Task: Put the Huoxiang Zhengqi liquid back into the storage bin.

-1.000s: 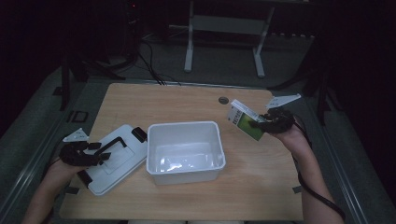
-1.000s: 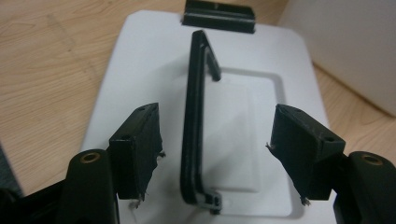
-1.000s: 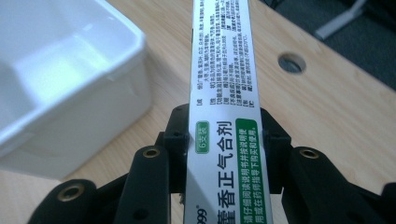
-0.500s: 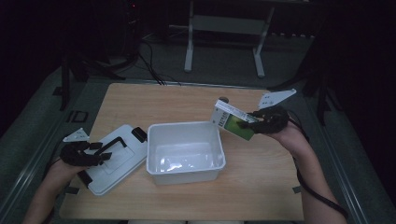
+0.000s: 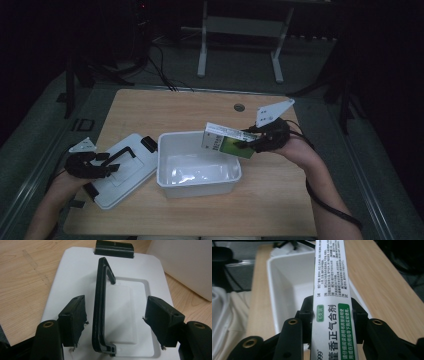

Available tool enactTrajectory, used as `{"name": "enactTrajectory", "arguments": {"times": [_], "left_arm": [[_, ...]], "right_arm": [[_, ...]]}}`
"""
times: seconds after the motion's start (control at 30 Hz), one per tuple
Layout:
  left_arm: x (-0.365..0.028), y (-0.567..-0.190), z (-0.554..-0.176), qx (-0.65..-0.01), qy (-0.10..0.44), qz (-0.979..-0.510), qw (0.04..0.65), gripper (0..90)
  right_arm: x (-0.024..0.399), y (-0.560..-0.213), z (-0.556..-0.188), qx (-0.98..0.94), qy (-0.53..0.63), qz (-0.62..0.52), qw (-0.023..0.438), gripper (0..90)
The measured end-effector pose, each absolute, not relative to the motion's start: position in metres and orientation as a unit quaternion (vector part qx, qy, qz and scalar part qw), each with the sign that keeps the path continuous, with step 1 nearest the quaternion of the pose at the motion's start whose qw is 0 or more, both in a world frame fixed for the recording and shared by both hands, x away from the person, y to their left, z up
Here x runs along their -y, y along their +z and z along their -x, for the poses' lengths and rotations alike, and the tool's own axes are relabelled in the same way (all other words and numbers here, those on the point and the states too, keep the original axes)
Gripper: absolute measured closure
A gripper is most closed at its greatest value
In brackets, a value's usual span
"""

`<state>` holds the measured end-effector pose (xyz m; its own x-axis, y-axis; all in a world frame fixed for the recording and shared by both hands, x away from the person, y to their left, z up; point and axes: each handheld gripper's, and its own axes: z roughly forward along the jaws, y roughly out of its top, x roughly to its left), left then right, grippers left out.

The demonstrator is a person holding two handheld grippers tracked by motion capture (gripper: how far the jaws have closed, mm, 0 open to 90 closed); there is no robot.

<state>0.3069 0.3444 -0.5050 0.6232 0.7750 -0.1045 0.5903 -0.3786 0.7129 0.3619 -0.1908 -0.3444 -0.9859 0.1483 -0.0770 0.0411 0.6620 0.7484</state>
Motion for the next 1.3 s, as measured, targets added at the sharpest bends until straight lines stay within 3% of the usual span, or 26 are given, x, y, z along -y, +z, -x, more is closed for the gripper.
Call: {"name": "enactTrajectory", "arguments": {"times": [0.63, 1.3], "left_arm": [[-0.347, -0.506, -0.306, -0.416, 0.123, -0.82, 0.372, 33.1], [-0.349, -0.504, -0.305, -0.416, 0.127, -0.82, 0.372, 33.2]], "right_arm": [[0.126, -0.386, -0.354, -0.926, 0.374, 0.045, -0.016, 63.7], [0.089, -0.443, -0.363, -0.963, 0.261, 0.039, -0.065, 63.6]]}}
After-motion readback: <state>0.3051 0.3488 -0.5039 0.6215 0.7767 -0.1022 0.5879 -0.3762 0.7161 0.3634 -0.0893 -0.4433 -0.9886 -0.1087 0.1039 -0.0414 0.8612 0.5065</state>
